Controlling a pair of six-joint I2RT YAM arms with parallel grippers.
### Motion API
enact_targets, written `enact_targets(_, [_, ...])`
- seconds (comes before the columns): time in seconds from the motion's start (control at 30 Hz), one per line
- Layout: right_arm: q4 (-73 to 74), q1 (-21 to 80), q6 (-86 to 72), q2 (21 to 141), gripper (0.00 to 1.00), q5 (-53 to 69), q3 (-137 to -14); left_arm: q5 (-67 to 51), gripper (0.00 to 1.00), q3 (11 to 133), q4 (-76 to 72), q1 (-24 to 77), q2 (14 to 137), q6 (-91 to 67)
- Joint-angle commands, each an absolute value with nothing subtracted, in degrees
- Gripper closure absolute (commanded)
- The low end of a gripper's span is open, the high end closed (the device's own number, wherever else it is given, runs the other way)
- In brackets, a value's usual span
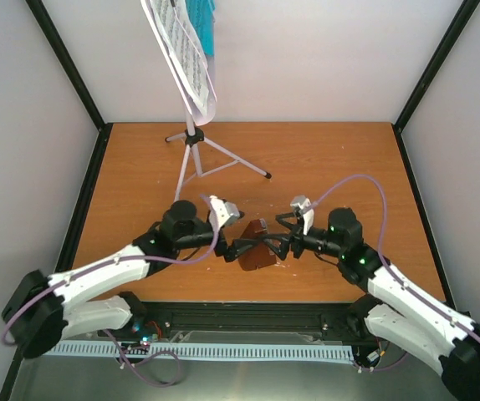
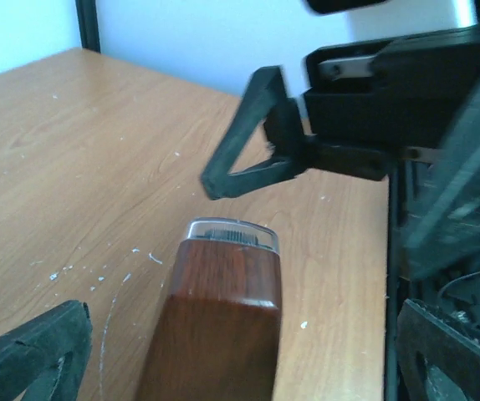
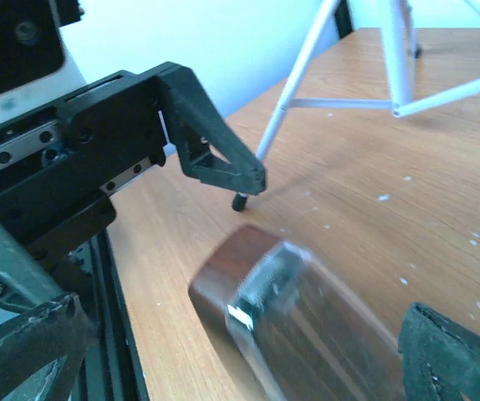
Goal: Pack up the instrument practice props
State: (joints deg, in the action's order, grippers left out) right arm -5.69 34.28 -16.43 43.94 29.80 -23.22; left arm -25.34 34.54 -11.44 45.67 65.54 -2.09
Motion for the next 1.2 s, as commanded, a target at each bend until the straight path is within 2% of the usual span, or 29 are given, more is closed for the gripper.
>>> enact_targets(0.0, [-9.27,32.33,-9.76,53.0,0.0,42.28,-30.26,-25.23,0.01,30.83,-13.48,40.69,56.73,-10.9])
enact_targets(0.1, [-7.76,31.63,-5.78,60.36,0.0,45.4,-34.36,-25.76,0.0,33.76,-5.02,32.8,53.58,-17.36])
enact_targets(0.27, [-6.25,30.72,-3.27,70.25,0.0,53.21,-39.04,-37.0,0.01,36.36,-1.67,17.46,49.71,-23.67])
enact_targets(0.37, [-4.95,30.76,-3.52,71.48,0.0,56.91,-38.65,-46.45,0.0,39.55,0.98,9.01,52.45,-23.66])
enact_targets(0.47, [-4.73,30.76,-4.34,68.48,0.01,55.19,-35.33,-51.74,0.01,42.85,4.76,3.67,57.0,-20.51])
enact_targets(0.67, [-6.92,30.85,-8.3,61.43,0.03,48.89,-28.15,-43.4,0.01,47.65,13.88,2.64,58.01,-12.75])
enact_targets(0.9, [-6.95,32.49,-8.72,60.62,0.14,42.41,-25.8,-33.14,0.01,46.79,16.35,2.64,55.94,-7.37])
enact_targets(1.17, [-9.28,38.92,-10.3,55.93,0.29,19.06,-22.88,-28.16,0.0,44.86,16.07,2.59,53.17,-6.7])
